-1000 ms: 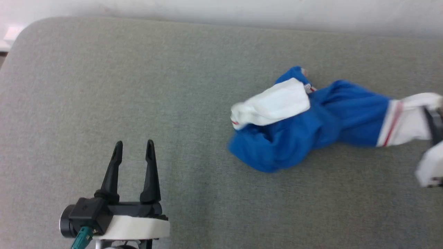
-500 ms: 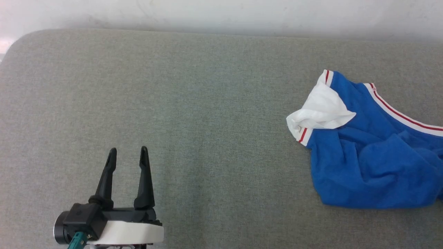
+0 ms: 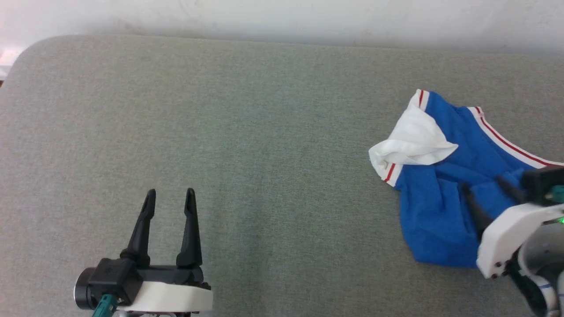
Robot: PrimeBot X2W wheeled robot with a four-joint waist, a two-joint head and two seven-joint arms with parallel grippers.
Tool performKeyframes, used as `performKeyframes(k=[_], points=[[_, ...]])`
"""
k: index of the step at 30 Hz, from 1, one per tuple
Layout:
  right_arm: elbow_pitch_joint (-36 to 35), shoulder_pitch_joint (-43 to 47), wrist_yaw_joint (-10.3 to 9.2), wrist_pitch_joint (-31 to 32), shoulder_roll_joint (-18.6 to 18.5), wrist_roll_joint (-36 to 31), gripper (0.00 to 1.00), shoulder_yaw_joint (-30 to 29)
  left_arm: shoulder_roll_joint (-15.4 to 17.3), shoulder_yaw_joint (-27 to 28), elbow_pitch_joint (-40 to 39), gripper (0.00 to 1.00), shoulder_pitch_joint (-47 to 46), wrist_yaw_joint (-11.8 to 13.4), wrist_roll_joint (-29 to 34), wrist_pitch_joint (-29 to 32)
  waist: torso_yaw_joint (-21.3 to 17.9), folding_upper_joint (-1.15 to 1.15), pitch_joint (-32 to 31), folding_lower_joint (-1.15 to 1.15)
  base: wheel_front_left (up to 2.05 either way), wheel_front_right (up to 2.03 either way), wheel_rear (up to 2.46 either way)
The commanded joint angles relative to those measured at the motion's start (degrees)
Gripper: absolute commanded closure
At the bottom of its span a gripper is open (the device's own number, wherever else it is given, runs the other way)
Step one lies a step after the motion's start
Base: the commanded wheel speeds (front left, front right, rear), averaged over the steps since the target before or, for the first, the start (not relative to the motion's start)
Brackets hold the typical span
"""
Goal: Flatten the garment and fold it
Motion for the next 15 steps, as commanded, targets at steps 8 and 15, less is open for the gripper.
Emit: performKeyframes(k=[8,15], points=[[10.71,-0.21,-0.12,7.62,-2.55,0.92,0.0,7.62,-0.3,-0.74,0.66,0.0,-0.96,-0.45,-0.27,-0.27,3.61,0.0,1.07,-0.01,0.0,0.0,0.0],[13.16,-2.85,-0.12,3.9,-1.94,2.99,1.0,14.64,-0.32,-0.76,1.52,0.0,-1.2,-0.59,-0.27,-0.27,4.22,0.0,0.49,-0.01,0.0,0.0,0.0]])
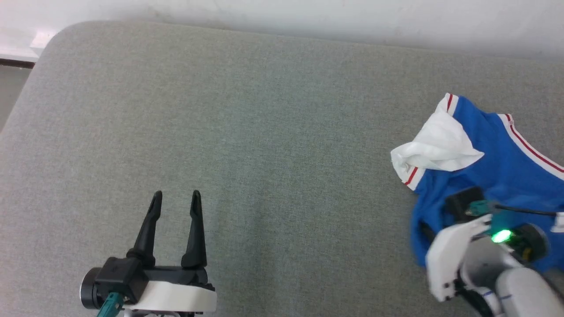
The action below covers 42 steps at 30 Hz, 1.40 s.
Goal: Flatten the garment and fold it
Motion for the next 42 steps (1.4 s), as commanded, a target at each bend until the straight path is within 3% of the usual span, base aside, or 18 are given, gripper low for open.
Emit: performKeyframes(k=[1,5,8,12,14,15,19,25,32,36,42], points=[[-0.12,-0.75,0.05,-0.57,0.96,0.96,1.0,1.83,-0.27,-0.01,0.24,0.0,-0.84,-0.51,-0.23,-0.27,-0.25,0.0,-0.49,-0.01,0.0,0.0,0.0],[-3.22,-1.67,0.05,-0.78,1.3,5.49,1.0,10.82,-0.28,-0.07,0.76,0.0,-0.99,-0.84,-0.2,-0.27,-0.7,0.0,-1.3,-0.01,0.0,0.0,0.0],[-6.41,-0.7,0.05,2.59,0.16,12.32,1.0,19.67,-0.28,-0.31,1.03,0.0,-1.1,-0.96,-0.25,-0.27,-0.84,0.0,-1.53,-0.01,0.0,0.0,0.0],[-10.16,0.41,0.05,12.64,-7.3,21.01,1.0,30.01,-0.29,-0.57,1.28,0.0,-0.78,-1.02,-0.6,-0.27,-0.86,0.0,-1.56,-0.01,0.0,0.0,0.0],[-10.87,0.55,0.05,15.23,-10.28,21.63,0.59,29.8,-0.29,-0.46,1.31,0.0,-0.57,-0.94,-0.76,-0.27,-0.9,0.0,-1.48,-0.01,0.0,0.0,0.0],[-11.46,0.39,0.05,14.78,-10.97,21.36,0.0,29.01,-0.29,-0.39,1.29,0.0,-0.5,-0.88,-0.86,-0.27,-0.92,0.0,-1.44,-0.01,0.0,0.0,0.0],[-12.81,0.74,0.05,10.32,-10.23,20.74,0.0,24.26,-0.29,-0.06,1.34,0.0,-0.39,-0.73,-1.02,-0.27,-1.1,0.0,-1.56,-0.01,0.0,0.0,0.0],[-16.66,2.36,0.05,-0.66,-3.89,20.36,0.0,11.84,-0.3,0.17,1.47,0.0,-0.16,-0.54,-0.97,-0.27,-1.7,0.0,-2.59,-0.01,0.0,0.0,0.0],[-18.98,7.19,0.05,-18.44,8.59,4.62,0.0,-13.66,-0.3,0.17,0.68,0.0,0.53,-0.64,-0.46,-0.27,-2.86,0.0,-3.26,-0.01,0.0,0.0,0.0],[-19.41,11.12,0.05,-26.1,12.38,-2.9,0.0,-25.73,-0.28,0.36,-0.08,0.0,1.36,-0.92,0.47,-0.27,-3.62,0.0,-3.07,-0.01,0.0,0.0,0.0],[-15.25,14.64,0.05,-30.9,12.68,2.55,0.0,-31.39,0.03,-0.25,-0.75,0.0,2.43,-1.14,2.5,-0.27,-4.77,0.0,-2.68,-0.01,0.0,0.0,0.0]])
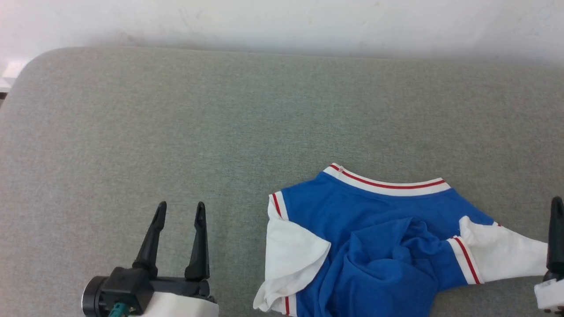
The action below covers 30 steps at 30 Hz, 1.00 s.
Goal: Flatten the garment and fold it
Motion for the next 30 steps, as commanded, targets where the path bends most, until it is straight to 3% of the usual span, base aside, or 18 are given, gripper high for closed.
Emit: performKeyframes(k=[1,3,8,14,19,30], points=[[0.48,-0.01,-0.04,-0.83,0.19,0.46,0.0,-0.34,0.46,-0.51,-0.49,0.0,-0.29,-0.25,1.51,-0.27,-0.27,0.0,0.2,0.0,0.0,0.0,0.0],[0.81,-0.21,-0.04,-1.18,0.2,0.59,0.0,-0.51,0.82,-1.3,-0.71,0.0,-0.62,-0.27,2.63,0.01,-0.35,0.0,0.23,0.0,0.0,0.0,0.0],[1.47,-2.2,-0.04,-1.78,0.2,0.74,0.0,-0.99,3.06,-9.23,-2.93,0.0,-2.71,-4.78,4.9,12.11,-0.27,0.0,1.22,0.0,0.0,0.0,0.0],[2.91,-2.37,-0.04,-1.7,0.21,1.88,0.0,0.1,6.72,-15.28,-4.63,0.0,-0.6,-6.64,4.54,24.2,0.17,0.0,2.31,0.0,0.0,0.0,0.0],[3.32,-2.16,-0.04,-1.68,0.21,2.2,0.0,0.5,6.94,-17.51,-4.74,0.0,1.56,-6.91,2.42,27.42,0.67,0.0,2.92,0.0,0.0,0.0,0.0],[2.47,-3.01,-0.04,-0.42,0.21,1.68,0.0,1.14,9.21,-21.37,6.38,0.0,-1.49,-7.2,3.88,28.5,1.63,0.0,3.6,0.0,0.0,0.0,0.0]])
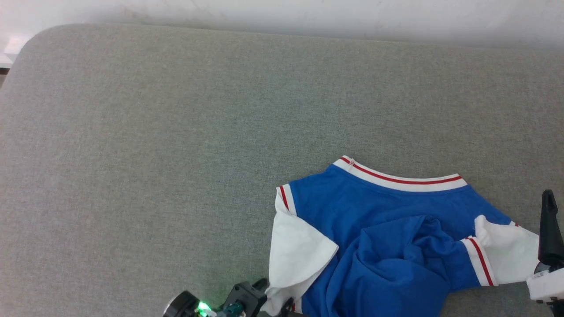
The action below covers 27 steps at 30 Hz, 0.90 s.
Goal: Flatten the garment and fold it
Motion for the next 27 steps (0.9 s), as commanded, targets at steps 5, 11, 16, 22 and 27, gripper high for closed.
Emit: performKeyframes(k=[5,11,16,22,27], points=[[-0.59,-0.63,-0.04,0.63,0.16,-0.39,0.0,0.13,-1.53,2.17,0.1,1.0,-3.85,2.79,0.7,-6.19,0.16,0.0,-0.53,0.0,0.0,0.0,0.0],[-1.01,0.02,-0.04,1.28,0.16,-0.36,0.0,-0.29,-5.87,11.54,-4.68,1.0,-3.56,6.31,-10.02,-14.17,0.98,0.0,-0.94,0.0,0.0,0.0,0.0],[-0.99,-0.05,-0.04,1.62,0.16,0.03,0.0,-0.3,-6.89,20.76,-3.17,1.0,-1.3,10.01,-18.0,-17.13,1.67,0.0,-0.39,0.0,0.0,0.0,0.0],[-0.72,-0.55,-0.04,2.18,0.16,-0.07,0.0,-0.52,-7.79,26.55,8.22,1.0,0.42,13.84,-23.51,-17.35,2.09,0.0,0.34,0.0,0.0,0.0,0.0],[-0.7,-0.72,-0.04,2.87,0.16,-0.46,0.0,-0.93,-8.41,27.59,12.5,0.0,-1.12,14.35,-25.24,-21.12,2.43,0.0,0.27,0.0,0.0,0.0,0.0]])
